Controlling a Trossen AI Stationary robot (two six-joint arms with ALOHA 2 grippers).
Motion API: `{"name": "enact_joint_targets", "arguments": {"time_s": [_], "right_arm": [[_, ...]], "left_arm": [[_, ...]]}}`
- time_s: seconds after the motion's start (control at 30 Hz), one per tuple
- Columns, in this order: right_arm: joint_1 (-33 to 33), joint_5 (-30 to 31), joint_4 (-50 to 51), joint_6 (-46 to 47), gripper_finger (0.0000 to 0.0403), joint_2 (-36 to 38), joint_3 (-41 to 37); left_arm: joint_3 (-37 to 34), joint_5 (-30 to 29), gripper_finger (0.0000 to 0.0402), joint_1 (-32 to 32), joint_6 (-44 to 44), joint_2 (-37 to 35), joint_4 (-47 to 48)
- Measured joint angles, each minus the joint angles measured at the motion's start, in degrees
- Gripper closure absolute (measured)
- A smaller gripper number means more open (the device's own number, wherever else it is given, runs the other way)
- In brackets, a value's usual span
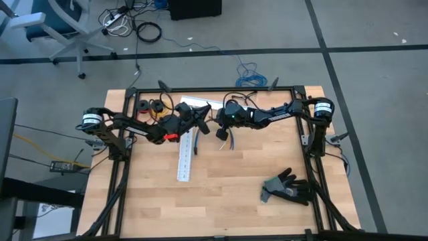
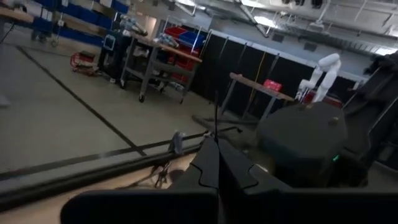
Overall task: Ziptie cables
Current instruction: Wrap the black zip tie on the cables
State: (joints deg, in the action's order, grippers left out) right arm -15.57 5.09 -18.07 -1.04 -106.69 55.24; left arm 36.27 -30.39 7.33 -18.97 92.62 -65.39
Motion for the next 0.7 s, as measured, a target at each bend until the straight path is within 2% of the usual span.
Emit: {"name": "enact_joint_targets", "arguments": {"time_s": [0.2, 0.4, 0.53, 0.7], "right_arm": [[-0.02, -0.14, 1.46, -0.18, 0.0401, 0.0, 0.0], [-0.11, -1.83, 4.4, -0.55, 0.0389, 0.0, 0.0], [-0.09, -4.93, 2.53, -0.14, 0.0355, -0.02, -0.02], [-0.07, -3.78, -1.68, 0.41, 0.03, -0.02, -0.02]], "left_arm": [[1.35, 0.03, 0.0401, 0.0, 2.75, 0.0, 0.53], [1.38, -4.05, 0.0401, 0.0, 2.8, 0.0, 6.45], [1.38, -4.41, 0.0401, 0.0, 1.76, -0.02, 7.57], [1.38, -3.51, 0.0401, 0.0, 0.35, -0.04, 7.51]]}}
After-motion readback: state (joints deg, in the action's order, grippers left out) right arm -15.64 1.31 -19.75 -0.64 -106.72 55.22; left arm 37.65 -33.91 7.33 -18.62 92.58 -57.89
